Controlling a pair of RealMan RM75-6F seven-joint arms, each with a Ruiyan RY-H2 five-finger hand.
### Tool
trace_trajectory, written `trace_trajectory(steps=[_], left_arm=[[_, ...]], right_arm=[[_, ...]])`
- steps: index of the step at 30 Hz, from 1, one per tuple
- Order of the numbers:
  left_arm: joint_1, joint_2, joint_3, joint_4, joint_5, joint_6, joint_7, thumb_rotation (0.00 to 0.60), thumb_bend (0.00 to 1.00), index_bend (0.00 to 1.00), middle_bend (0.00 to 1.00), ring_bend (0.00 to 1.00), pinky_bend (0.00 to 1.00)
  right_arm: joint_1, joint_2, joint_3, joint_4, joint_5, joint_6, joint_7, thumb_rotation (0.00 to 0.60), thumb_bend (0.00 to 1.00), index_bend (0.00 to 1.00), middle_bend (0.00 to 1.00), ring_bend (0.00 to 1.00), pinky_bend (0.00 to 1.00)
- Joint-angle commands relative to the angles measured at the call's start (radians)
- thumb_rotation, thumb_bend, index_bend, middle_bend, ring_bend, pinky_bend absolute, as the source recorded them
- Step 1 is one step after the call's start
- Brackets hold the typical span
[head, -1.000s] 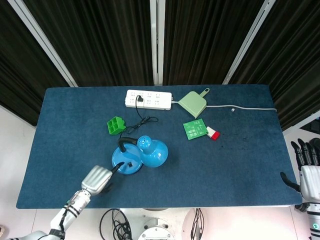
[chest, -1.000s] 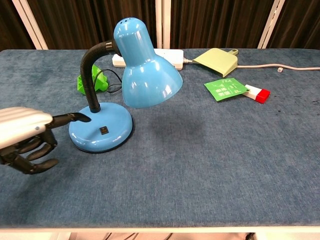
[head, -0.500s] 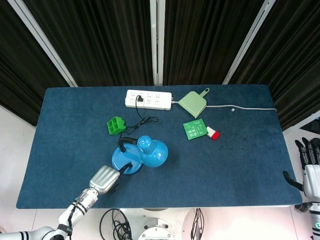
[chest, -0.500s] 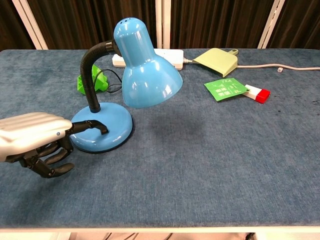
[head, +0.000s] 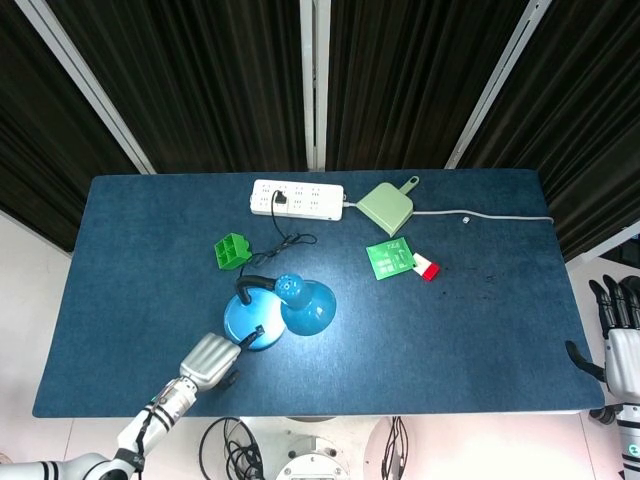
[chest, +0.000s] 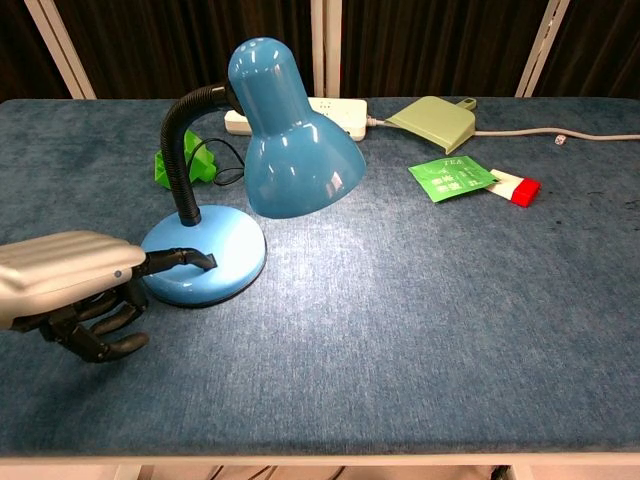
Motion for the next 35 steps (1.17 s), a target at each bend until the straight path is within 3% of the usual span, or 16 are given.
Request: trace_trajectory(steps=[1,5,9,12,14,16,19,21,24,26,31,35], left_arm=[[0.007,-0.001,-0.001,-0.002,0.021,0.029,-0.024,0.6,0.41,0.17,0.8,0.8,0.87],[0.037,0.01,0.0,0.002,0.084,0.111,-0.084,0.6,0.41,0.1,0.8,0.8,0.86],[0.062,0.075,0.022,-0.017,0.106,0.149,-0.105,0.6,0.4,0.13,0.78,0.78,0.83],[0.089,0.136,0.035,-0.046,0.077,0.181,-0.079,0.6,0.38,0.26,0.75,0.75,0.79],[0.105,0.217,0.049,-0.11,-0.017,0.169,-0.046,0.6,0.37,0.44,0.71,0.7,0.74],[0.104,0.319,0.05,-0.206,-0.156,0.149,-0.002,0.6,0.32,0.51,0.64,0.59,0.66],[0.128,0.389,0.036,-0.267,-0.227,0.226,0.018,0.6,0.27,0.47,0.49,0.41,0.5],[0.17,0.415,0.026,-0.273,-0.234,0.326,0.017,0.6,0.22,0.38,0.38,0.29,0.37],[0.22,0.411,0.005,-0.226,-0.179,0.443,-0.025,0.6,0.13,0.2,0.17,0.09,0.18],[0.253,0.386,-0.004,-0.153,-0.086,0.522,-0.083,0.6,0.08,0.1,0.04,0.0,0.06],[0.297,0.334,-0.009,0.0,0.071,0.615,-0.218,0.6,0.03,0.07,0.0,0.0,0.0],[0.298,0.33,0.003,0.05,0.126,0.592,-0.28,0.6,0.03,0.06,0.0,0.0,0.0]], right_arm=[[0.0,-0.001,0.001,0.001,0.001,0.0,0.001,0.6,0.18,0.0,0.0,0.0,0.0],[-0.001,0.001,0.002,0.004,0.001,0.001,0.007,0.6,0.18,0.0,0.0,0.0,0.0],[-0.002,0.002,0.003,0.007,0.002,0.001,0.012,0.6,0.18,0.0,0.0,0.0,0.0],[-0.003,0.002,0.004,0.007,0.002,0.003,0.017,0.6,0.18,0.0,0.0,0.0,0.0],[-0.004,0.001,0.006,0.006,0.0,0.009,0.017,0.6,0.18,0.0,0.0,0.0,0.0],[-0.005,0.001,0.007,0.004,-0.004,0.014,0.015,0.6,0.18,0.0,0.0,0.0,0.0],[-0.004,0.002,0.007,-0.003,-0.009,0.016,0.011,0.6,0.18,0.0,0.0,0.0,0.0],[-0.004,0.003,0.005,-0.006,-0.012,0.015,0.005,0.6,0.18,0.0,0.0,0.0,0.0],[-0.001,0.005,0.003,-0.01,-0.013,0.007,-0.006,0.6,0.18,0.0,0.0,0.0,0.0],[0.003,0.004,0.002,-0.011,-0.014,0.002,-0.011,0.6,0.18,0.0,0.0,0.0,0.0],[0.007,-0.006,-0.002,-0.006,-0.018,-0.005,-0.019,0.6,0.18,0.0,0.0,0.0,0.0],[0.006,-0.009,-0.002,-0.001,-0.017,-0.004,-0.02,0.6,0.18,0.0,0.0,0.0,0.0]])
